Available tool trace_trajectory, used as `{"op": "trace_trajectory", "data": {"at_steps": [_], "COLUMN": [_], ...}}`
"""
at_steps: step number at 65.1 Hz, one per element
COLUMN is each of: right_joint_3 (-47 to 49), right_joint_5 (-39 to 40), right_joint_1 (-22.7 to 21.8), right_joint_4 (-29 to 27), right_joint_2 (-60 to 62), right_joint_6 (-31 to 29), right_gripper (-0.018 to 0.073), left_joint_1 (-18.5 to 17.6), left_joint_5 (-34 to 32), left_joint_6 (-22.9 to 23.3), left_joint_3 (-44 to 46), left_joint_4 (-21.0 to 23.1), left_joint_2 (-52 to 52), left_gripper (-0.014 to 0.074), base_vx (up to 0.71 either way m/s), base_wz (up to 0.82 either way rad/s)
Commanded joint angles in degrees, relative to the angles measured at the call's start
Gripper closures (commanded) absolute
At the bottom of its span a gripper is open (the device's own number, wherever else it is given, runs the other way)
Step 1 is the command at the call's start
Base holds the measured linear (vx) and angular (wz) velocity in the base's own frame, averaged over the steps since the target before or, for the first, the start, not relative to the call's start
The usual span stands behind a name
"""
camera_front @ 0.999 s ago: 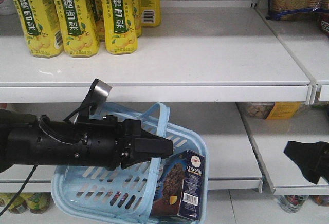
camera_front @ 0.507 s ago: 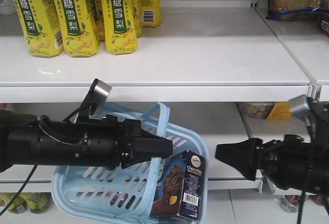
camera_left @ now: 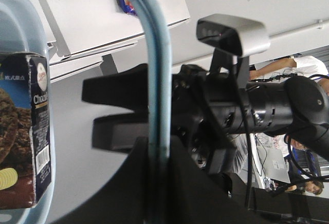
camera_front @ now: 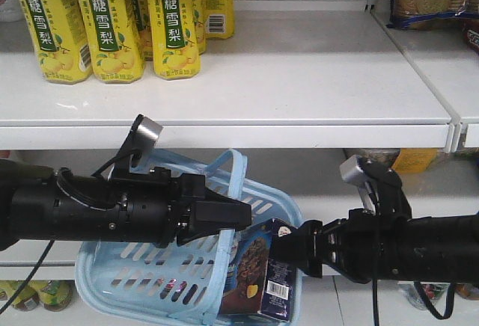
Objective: Left arm holds basket, right arm returns cookies
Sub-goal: 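Move the right gripper toward the cookie box inside the basket, then lower the right gripper into the basket and grasp the Chocofello box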
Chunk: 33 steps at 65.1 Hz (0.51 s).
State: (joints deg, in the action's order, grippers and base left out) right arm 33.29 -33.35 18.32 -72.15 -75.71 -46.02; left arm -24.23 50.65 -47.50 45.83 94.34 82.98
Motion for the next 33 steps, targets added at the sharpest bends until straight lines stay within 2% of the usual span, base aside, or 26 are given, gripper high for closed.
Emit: {"op": "trace_trajectory", "data": {"at_steps": [1,13,33], "right_joint_3": [1.8,1.8,1.8], "right_joint_5": [0.8,2.7,2.7], "right_joint_1": [2.1,3.6,3.6], "right_joint_4": [-1.5,-3.2,-5.3], "right_joint_2": [-0.3,-2.5,-5.3], "right_joint_6": [-0.2,-0.2,-1.6], "right_gripper": [0.0028,0.0028,0.0028], "left_joint_1": [-0.2,-0.2,-0.2], "left_joint_5": [1.7,1.7,1.7], "left_joint_6": [-0.7,-0.7,-0.7], "left_joint_3": [1.9,1.9,1.9], "left_joint_4": [7.6,7.6,7.6], "left_joint_2": [-2.3,-2.3,-2.3], "left_gripper": [0.0599,0.0599,0.0599], "base_vx": [0.00,0.00,0.00], "base_wz": [0.00,0.00,0.00]}}
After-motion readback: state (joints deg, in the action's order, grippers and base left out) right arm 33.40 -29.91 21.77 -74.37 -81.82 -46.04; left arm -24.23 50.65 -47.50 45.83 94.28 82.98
